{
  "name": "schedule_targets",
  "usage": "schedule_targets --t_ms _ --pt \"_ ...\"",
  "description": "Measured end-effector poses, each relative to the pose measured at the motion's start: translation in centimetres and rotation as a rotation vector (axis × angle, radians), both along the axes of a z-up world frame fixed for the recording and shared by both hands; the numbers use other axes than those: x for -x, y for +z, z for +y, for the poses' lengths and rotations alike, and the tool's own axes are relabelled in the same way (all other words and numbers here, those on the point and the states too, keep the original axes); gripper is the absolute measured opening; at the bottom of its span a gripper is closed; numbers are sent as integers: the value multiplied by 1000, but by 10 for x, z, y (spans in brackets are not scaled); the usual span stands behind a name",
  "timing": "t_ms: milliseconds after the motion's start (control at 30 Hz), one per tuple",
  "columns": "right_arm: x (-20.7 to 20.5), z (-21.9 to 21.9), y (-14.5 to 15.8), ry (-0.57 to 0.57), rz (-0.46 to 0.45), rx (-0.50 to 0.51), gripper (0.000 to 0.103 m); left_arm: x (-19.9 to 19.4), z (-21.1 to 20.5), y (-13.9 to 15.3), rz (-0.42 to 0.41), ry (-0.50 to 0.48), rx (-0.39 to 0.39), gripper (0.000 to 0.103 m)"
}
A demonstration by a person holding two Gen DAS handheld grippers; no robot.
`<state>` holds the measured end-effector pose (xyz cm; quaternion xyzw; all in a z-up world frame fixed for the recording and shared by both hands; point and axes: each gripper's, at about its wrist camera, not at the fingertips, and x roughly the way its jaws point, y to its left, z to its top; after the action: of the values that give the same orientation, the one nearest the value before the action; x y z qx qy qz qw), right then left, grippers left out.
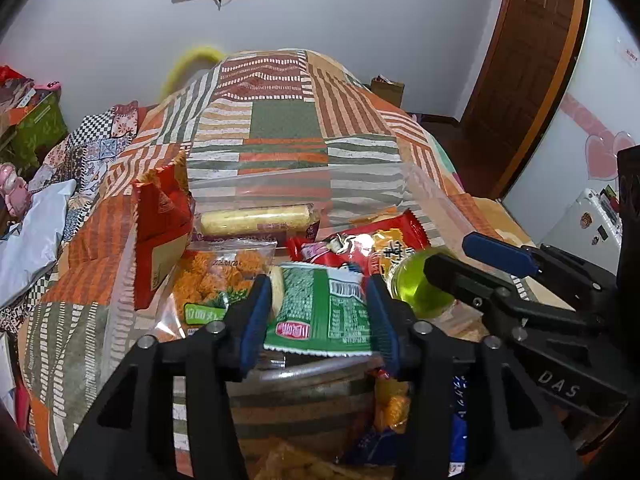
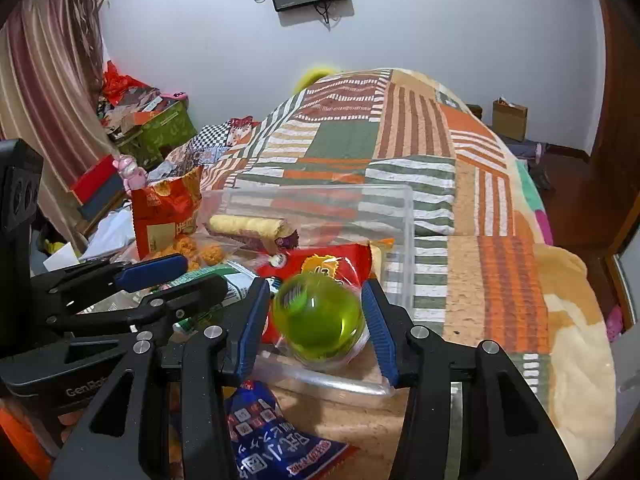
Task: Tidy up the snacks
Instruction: 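Lower the green bag and jelly cup into the clear box and open both grippers, then grasp the clear puffed-snack bag with the left gripper while the right grasps the blue snack bag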
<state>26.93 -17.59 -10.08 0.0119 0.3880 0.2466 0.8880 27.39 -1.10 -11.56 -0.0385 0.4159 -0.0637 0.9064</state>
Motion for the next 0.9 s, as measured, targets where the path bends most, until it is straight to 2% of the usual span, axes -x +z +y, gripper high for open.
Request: schedule_targets --t_ms 300,433,533,700,767,900 --pt "20 -15 18 -9 -24 -23 45 28 7 23 -43 15 8 62" --pt "36 -21 29 -11 -51 -25 52 47 13 33 -67 27 -7 65" --pt "49 -23 34 -2 -65 -23 53 63 17 36 -68 33 -10 69" --pt "64 -21 31 22 -64 -8 55 82 21 25 -38 37 -34 72" --pt "69 -20 28 26 -63 -1 64 87 23 17 -10 40 -34 72" --pt "74 -17 15 43 -37 27 64 95 25 -1 50 34 -23 72"
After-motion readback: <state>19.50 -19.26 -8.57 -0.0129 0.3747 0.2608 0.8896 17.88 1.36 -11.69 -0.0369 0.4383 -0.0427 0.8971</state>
